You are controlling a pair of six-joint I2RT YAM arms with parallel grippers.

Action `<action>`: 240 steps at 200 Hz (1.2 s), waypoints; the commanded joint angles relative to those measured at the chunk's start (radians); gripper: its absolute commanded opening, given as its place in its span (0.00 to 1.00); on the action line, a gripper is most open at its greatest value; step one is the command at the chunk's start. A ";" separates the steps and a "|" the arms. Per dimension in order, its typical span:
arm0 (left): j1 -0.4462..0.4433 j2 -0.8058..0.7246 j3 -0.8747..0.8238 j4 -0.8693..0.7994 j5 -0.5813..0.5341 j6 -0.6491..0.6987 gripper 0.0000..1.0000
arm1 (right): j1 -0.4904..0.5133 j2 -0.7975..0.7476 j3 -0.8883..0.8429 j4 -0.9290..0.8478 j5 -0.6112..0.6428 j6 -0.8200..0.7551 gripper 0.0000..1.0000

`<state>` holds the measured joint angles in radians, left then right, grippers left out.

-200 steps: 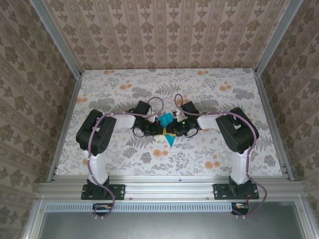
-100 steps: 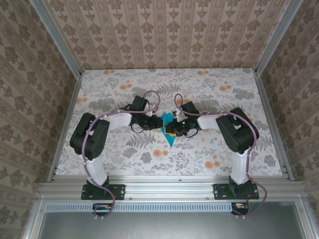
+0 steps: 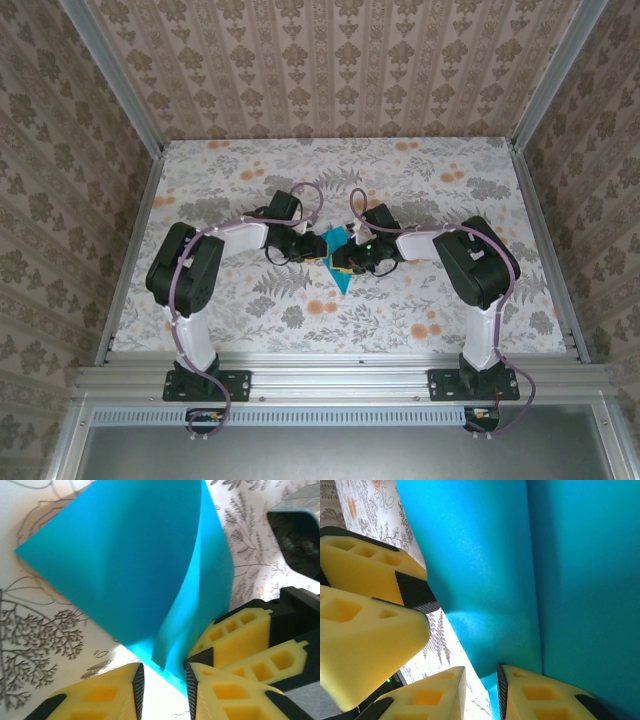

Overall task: Fold a paper plane with a square sheet of paper (pick it up from the middle)
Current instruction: Fourth fold the wing at the center of the table.

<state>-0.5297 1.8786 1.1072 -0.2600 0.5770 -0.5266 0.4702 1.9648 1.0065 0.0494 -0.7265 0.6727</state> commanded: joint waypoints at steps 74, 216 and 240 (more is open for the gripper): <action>-0.012 0.069 0.057 -0.010 0.001 0.009 0.29 | 0.010 0.037 -0.041 -0.059 0.083 -0.017 0.25; -0.012 0.118 0.114 -0.089 -0.035 0.069 0.07 | 0.010 0.032 -0.042 -0.056 0.068 -0.028 0.25; -0.012 0.136 0.121 -0.113 -0.056 0.088 0.06 | 0.010 0.022 -0.041 -0.054 0.068 -0.031 0.26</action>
<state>-0.5369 1.9816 1.2015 -0.3199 0.5560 -0.4885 0.4702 1.9640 1.0039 0.0540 -0.7269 0.6724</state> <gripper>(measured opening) 0.067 0.257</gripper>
